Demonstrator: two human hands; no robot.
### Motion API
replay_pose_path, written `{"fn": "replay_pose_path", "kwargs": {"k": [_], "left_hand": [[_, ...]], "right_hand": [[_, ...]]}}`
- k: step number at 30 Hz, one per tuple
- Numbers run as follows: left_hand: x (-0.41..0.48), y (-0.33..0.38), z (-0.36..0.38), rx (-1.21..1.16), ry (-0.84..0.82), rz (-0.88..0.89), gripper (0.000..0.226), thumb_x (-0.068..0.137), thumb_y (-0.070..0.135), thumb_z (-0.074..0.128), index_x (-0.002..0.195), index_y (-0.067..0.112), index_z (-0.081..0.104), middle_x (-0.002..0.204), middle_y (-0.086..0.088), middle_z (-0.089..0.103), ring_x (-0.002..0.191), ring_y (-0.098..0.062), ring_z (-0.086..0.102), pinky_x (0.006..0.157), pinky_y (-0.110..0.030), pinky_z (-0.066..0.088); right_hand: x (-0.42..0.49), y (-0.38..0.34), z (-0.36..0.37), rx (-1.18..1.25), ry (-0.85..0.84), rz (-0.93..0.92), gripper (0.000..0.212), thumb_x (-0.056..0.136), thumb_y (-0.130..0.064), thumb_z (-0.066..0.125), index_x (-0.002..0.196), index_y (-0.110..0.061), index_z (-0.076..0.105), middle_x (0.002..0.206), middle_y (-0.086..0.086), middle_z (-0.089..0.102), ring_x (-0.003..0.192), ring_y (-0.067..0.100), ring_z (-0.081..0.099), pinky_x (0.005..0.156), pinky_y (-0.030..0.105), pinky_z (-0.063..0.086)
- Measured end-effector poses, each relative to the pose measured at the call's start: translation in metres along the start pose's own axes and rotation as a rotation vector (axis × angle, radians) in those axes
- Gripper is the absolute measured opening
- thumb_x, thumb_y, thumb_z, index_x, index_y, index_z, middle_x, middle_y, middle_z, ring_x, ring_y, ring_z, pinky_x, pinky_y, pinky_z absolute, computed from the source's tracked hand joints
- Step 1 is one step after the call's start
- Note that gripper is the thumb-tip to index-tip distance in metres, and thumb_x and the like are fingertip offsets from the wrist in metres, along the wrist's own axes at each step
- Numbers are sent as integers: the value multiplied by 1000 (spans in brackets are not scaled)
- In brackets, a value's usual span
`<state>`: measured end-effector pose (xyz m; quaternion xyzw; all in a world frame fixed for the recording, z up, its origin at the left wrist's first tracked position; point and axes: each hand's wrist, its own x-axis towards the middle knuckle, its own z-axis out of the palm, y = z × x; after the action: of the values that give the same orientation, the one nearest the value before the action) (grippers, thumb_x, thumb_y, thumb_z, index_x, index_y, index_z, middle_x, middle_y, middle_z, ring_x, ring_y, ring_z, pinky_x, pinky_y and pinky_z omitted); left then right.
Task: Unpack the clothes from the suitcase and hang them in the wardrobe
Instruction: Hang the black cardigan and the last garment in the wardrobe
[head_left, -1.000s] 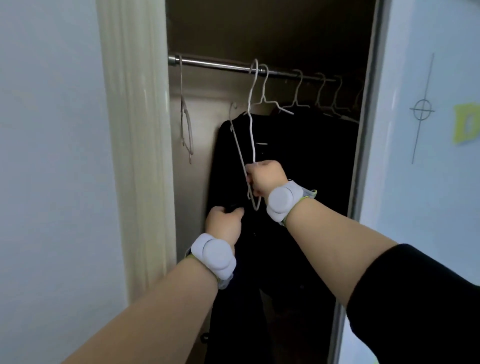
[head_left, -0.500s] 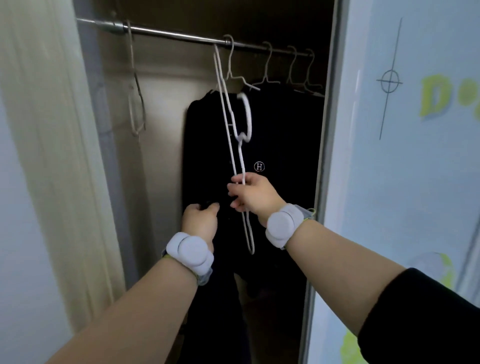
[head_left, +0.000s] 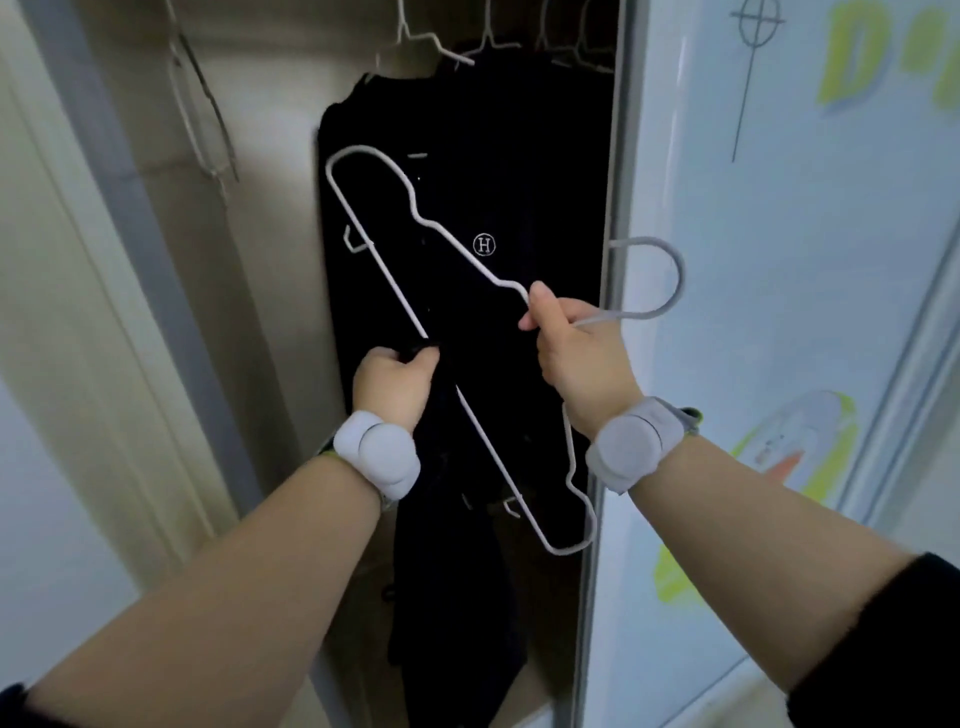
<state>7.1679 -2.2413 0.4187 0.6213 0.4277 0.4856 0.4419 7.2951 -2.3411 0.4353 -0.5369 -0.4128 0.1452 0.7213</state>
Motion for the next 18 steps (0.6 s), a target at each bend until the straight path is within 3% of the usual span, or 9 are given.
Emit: {"fn": "replay_pose_path", "kwargs": {"k": [5,8,10,12,15,18], "left_hand": [[-17,3,6,64,-84,62,26,76,38,68,70,16,55,75,-6,65,83,-32,66,80,-47,55],[-25,2,13,-4,-113,28,38,79,33,69,100,4,58,83,-5,62,81,-29,64,80,-42,56],[-30,3,17,0,-124,21,45,83,29,66,119,9,49,83,2,56,77,-18,58,79,-33,52],[-41,7,23,5,-178,67,41,86,25,63,124,18,49,82,6,55,76,-14,57,78,-33,51],[-48,8,30,17,-271,94,26,87,19,58,112,21,63,91,0,65,83,-22,64,79,-35,55],[-49,5,36,126,-310,46,10,85,19,53,82,13,61,77,-9,57,71,-26,54,65,-34,44]], "right_hand": [[-34,-37,-27,129,251,20,44,92,-41,55,55,-17,51,39,-6,30,36,11,25,41,21,22],[-54,-56,-41,190,368,22,47,93,-42,53,55,-15,45,38,-6,29,37,13,24,43,23,22],[-63,-65,-49,209,405,19,48,91,-45,53,56,-15,43,41,-5,28,41,14,23,46,25,20],[-80,-74,-59,165,472,10,49,91,-48,53,55,-16,42,42,-4,29,43,16,25,48,25,21],[-98,-86,-69,127,541,-26,49,90,-48,53,55,-16,43,42,-4,31,41,16,27,46,23,23],[-112,-93,-77,88,569,-45,49,91,-48,52,55,-16,43,41,-4,31,40,15,27,45,23,24]]}}
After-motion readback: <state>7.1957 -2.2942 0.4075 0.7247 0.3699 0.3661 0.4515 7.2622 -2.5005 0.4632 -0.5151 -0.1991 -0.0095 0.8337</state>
